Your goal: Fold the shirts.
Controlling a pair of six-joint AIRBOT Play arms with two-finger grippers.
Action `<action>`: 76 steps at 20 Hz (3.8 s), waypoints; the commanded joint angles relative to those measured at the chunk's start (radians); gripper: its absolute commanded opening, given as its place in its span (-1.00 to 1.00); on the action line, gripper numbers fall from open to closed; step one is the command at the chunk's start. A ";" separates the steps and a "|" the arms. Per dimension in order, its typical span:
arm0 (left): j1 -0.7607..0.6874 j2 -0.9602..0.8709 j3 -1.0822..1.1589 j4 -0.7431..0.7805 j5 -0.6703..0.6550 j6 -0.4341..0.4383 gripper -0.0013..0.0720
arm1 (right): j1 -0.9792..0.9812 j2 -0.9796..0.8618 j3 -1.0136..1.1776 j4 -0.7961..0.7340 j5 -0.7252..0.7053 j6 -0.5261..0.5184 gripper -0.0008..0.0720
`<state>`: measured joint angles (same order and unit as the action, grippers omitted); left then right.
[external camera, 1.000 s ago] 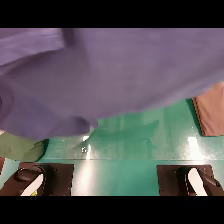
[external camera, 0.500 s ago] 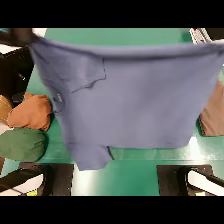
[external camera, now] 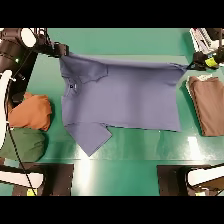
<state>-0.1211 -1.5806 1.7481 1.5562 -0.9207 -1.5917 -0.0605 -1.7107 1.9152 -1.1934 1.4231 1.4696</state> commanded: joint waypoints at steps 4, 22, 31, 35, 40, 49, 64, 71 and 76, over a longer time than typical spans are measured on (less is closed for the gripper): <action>0.034 -0.026 -0.016 -0.035 -0.063 0.076 -0.90 | 0.003 -0.095 0.102 -0.006 0.006 -0.024 -0.93; 0.035 0.036 -0.301 -0.083 -0.202 0.070 0.40 | 0.017 -0.010 -0.244 -0.014 0.045 -0.055 -0.07; 0.034 0.373 -0.706 -0.107 -0.405 0.035 0.40 | -0.086 0.439 -0.678 0.103 0.009 -0.069 0.29; 0.034 0.518 -0.993 -0.322 -0.299 0.019 0.40 | -0.084 0.560 -0.774 0.156 -0.043 -0.069 0.31; 0.034 0.543 -1.169 -0.425 -0.228 0.020 0.40 | -0.084 0.629 -0.781 0.155 -0.042 -0.069 0.31; 0.033 0.543 -1.205 -0.501 -0.073 0.020 0.39 | -0.084 0.673 -0.781 0.154 -0.042 -0.069 0.31; 0.034 0.682 -1.197 -0.569 -0.040 0.049 -0.90 | -0.351 0.632 -1.183 0.003 -0.026 -0.079 0.58; 0.034 0.682 -1.197 -0.568 -0.048 0.055 -0.90 | -0.309 0.502 -1.285 0.181 -0.218 -0.128 0.33; 0.034 0.684 -1.183 -0.545 -0.104 0.054 -0.91 | -0.193 0.446 -1.209 0.168 -0.200 -0.130 -0.67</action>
<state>-0.0875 -0.8989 0.5541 0.9916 -0.9791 -1.5372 -0.3084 -1.2362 0.6781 -1.0286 1.2285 1.3437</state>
